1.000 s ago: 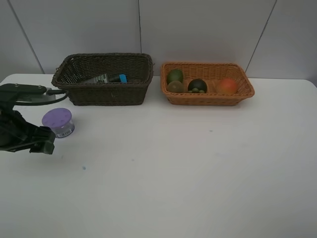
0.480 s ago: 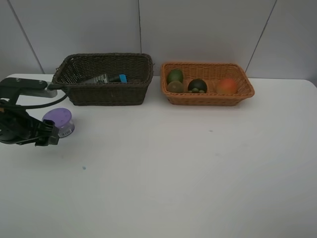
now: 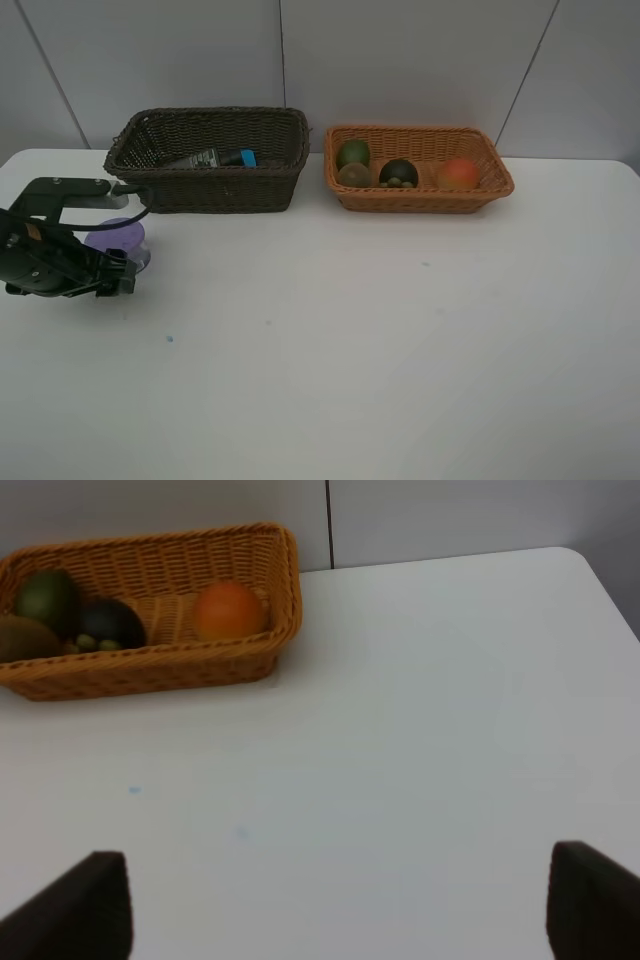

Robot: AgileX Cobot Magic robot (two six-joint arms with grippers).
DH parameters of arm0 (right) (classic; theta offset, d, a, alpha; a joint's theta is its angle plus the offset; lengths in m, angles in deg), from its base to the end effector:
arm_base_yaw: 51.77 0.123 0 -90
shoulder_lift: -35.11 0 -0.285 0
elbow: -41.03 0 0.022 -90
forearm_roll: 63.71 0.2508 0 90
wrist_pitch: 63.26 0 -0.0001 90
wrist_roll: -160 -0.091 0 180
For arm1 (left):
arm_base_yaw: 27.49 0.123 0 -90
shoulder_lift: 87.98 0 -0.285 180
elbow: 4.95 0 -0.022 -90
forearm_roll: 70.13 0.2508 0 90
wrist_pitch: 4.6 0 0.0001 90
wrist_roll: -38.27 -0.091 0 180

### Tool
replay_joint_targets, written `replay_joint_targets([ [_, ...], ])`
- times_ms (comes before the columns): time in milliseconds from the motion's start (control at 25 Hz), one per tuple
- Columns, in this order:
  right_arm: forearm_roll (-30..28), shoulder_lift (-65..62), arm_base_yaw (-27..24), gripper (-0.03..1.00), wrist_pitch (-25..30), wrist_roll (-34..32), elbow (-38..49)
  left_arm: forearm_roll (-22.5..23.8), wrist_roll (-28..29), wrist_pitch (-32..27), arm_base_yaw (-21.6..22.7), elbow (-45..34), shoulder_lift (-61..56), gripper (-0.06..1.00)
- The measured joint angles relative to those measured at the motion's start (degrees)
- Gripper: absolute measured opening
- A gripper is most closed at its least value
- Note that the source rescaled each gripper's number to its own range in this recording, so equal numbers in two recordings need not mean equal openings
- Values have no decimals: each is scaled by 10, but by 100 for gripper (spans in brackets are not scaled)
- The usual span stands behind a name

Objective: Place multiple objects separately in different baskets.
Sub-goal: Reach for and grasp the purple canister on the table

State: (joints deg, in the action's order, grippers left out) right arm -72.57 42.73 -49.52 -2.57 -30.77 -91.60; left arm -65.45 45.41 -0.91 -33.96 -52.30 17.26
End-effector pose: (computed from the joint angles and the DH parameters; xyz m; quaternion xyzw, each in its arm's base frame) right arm -0.0078 -0.0125 0.2840 0.0665 0.8414 -0.0165 0.5360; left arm 0.2551 -0.0294 0.1075 0.0343 0.9628 -0.0234 0.2670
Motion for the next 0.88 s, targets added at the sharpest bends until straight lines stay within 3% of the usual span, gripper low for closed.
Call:
replay_joint_targets([
  [440,0,0,0,100,0,0,0,-6,-19,79,0,0,42,100],
  [880,0,0,0,100,0,0,0,-9,-49,103,24,0,44,100],
])
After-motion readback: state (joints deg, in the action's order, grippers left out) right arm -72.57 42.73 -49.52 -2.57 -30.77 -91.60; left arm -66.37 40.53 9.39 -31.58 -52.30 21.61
